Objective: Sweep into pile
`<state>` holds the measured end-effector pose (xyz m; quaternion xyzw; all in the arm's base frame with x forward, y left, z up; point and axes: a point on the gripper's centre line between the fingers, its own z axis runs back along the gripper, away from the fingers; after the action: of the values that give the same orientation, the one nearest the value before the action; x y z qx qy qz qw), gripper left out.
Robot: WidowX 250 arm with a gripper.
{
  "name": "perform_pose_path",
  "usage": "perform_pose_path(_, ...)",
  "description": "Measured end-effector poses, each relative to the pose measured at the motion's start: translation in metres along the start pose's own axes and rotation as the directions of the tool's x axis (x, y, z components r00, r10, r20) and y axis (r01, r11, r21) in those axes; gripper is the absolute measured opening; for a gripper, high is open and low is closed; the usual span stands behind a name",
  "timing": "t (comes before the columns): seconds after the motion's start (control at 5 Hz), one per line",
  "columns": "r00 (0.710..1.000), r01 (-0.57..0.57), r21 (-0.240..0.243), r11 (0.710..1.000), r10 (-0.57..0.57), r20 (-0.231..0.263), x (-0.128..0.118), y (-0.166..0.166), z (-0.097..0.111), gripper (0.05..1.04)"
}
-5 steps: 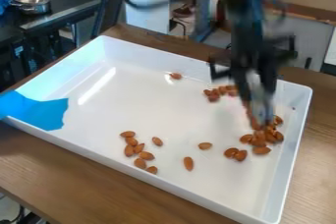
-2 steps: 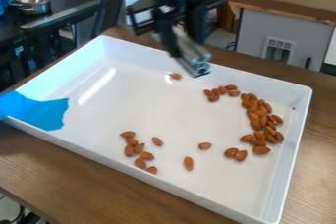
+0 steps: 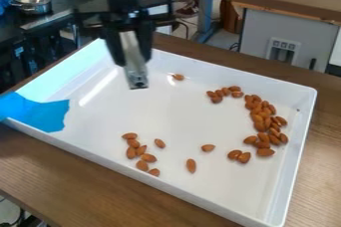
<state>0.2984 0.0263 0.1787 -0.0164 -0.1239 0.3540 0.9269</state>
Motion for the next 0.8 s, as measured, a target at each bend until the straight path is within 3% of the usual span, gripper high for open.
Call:
perform_pose_path(0.2,0.992,0.126,0.051,0.991,-0.127,0.011,0.01,0.017,-0.005,0.367)
perform_pose_path(0.4,0.963,0.267,0.139,0.954,-0.27,0.006,0.016,0.03,-0.026,0.367)
perform_pose_path(0.6,0.917,0.39,0.191,0.901,-0.399,0.005,0.022,0.041,-0.043,0.367)
perform_pose_path(0.8,0.845,0.523,0.22,0.824,-0.534,-0.006,0.025,0.048,-0.064,0.367)
